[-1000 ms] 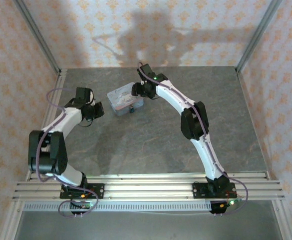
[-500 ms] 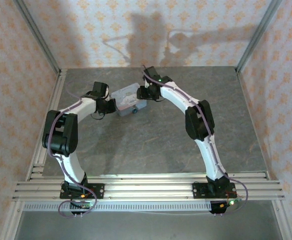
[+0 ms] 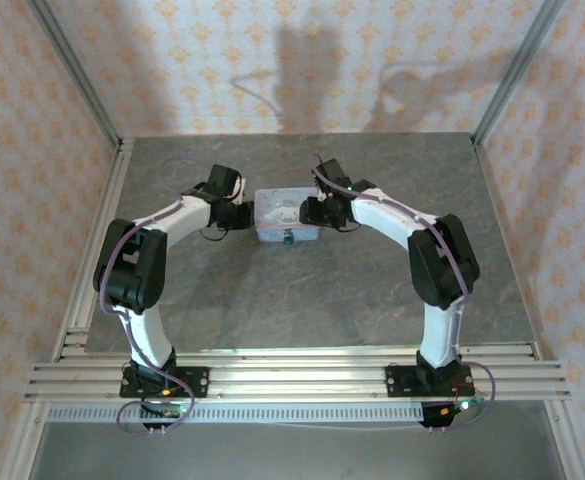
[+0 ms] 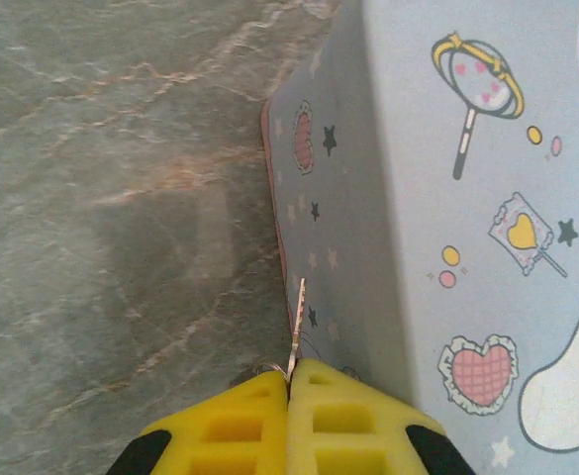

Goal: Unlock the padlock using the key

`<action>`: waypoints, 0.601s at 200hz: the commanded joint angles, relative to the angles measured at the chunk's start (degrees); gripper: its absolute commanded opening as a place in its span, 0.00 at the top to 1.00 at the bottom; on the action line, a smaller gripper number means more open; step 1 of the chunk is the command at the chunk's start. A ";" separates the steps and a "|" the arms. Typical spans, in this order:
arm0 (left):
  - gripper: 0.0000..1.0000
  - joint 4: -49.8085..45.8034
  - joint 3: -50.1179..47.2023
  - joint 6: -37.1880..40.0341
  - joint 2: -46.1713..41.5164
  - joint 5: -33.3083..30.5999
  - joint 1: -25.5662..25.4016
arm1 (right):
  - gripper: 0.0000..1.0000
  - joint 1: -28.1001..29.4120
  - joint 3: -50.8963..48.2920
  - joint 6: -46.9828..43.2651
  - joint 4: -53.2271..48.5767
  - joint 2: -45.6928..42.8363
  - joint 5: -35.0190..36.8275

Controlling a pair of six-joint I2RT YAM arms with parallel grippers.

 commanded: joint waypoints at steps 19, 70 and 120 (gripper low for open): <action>1.00 4.80 -0.92 1.01 -2.25 3.20 -1.69 | 0.44 2.10 -4.57 4.44 -1.57 -8.28 5.44; 1.00 3.73 -7.92 1.81 -9.22 -0.56 -0.20 | 0.40 5.13 -13.20 8.99 -0.56 -19.87 16.07; 1.00 3.38 -17.24 2.72 -17.82 -1.05 0.55 | 0.44 18.12 -13.06 12.63 -0.29 -16.34 26.13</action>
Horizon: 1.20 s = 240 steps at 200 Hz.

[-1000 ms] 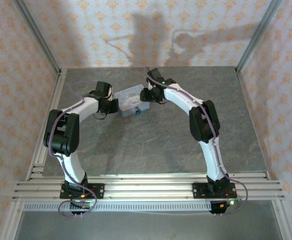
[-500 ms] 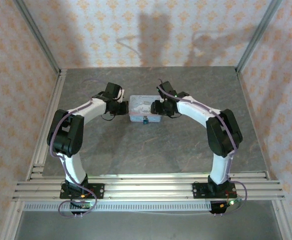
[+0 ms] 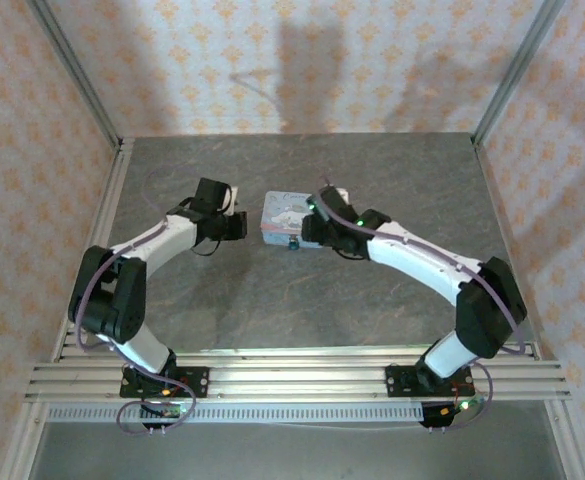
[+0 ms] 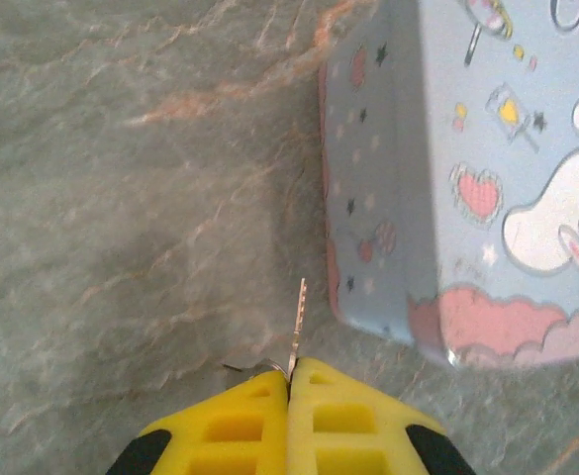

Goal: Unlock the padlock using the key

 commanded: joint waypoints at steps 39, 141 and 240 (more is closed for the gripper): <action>1.00 1.61 -10.87 -0.09 -9.46 3.47 -0.11 | 0.48 8.97 6.37 5.78 0.00 14.12 8.31; 1.00 5.77 -21.88 -3.73 -21.14 3.95 -5.60 | 0.48 7.48 11.99 6.45 3.99 27.19 12.31; 1.00 9.84 -24.90 -3.47 -23.07 4.48 -5.60 | 0.49 4.26 13.91 4.44 5.18 28.85 10.09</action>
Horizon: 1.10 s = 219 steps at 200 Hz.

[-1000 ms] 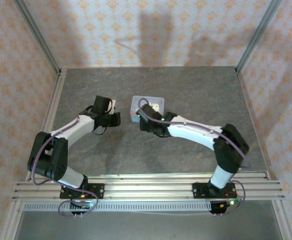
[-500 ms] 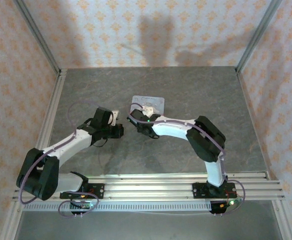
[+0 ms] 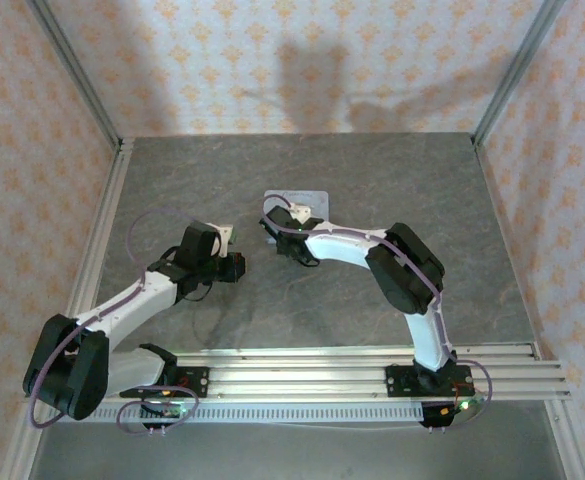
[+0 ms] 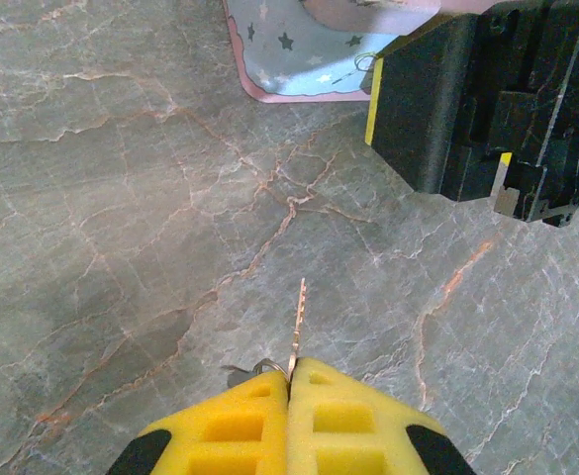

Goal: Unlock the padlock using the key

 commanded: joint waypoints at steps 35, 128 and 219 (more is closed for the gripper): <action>1.00 3.69 -1.96 -0.15 0.95 0.35 -0.18 | 0.50 -0.09 1.50 -2.11 1.21 1.12 3.32; 1.00 3.96 -4.86 0.99 -0.51 -0.86 -0.18 | 0.55 -0.14 -5.15 -9.40 18.76 1.57 5.45; 1.00 4.07 -6.36 2.37 -3.34 -0.41 -0.18 | 1.00 -0.77 -5.36 -15.20 20.21 -0.36 2.33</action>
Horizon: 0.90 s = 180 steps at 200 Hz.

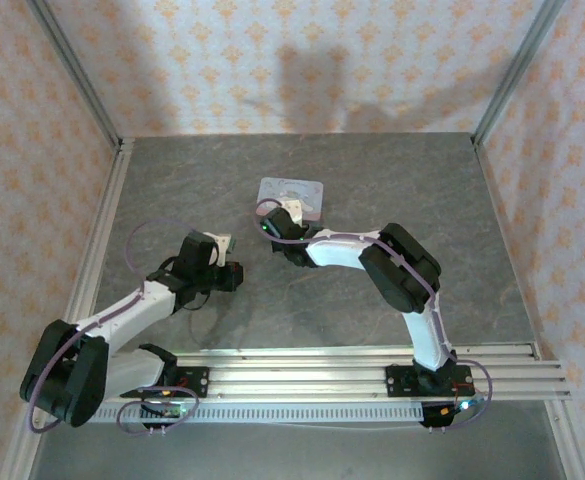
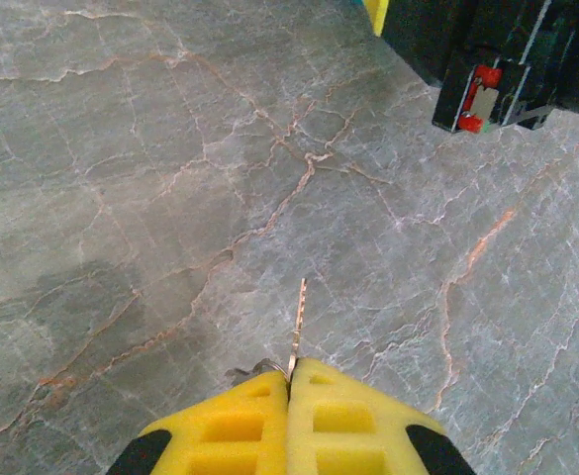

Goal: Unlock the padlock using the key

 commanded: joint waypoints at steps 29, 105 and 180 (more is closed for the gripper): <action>1.00 2.17 -1.18 2.34 -1.63 0.24 -0.18 | 1.00 -1.10 -1.61 -3.75 -0.51 -4.39 -7.28; 1.00 4.21 -1.05 3.17 -2.03 4.00 -0.18 | 1.00 -3.80 -2.82 -1.75 -4.60 -9.22 -26.68; 1.00 2.99 0.84 4.25 -1.31 4.84 -0.18 | 0.96 -3.96 -3.72 2.98 -14.36 -12.84 -14.53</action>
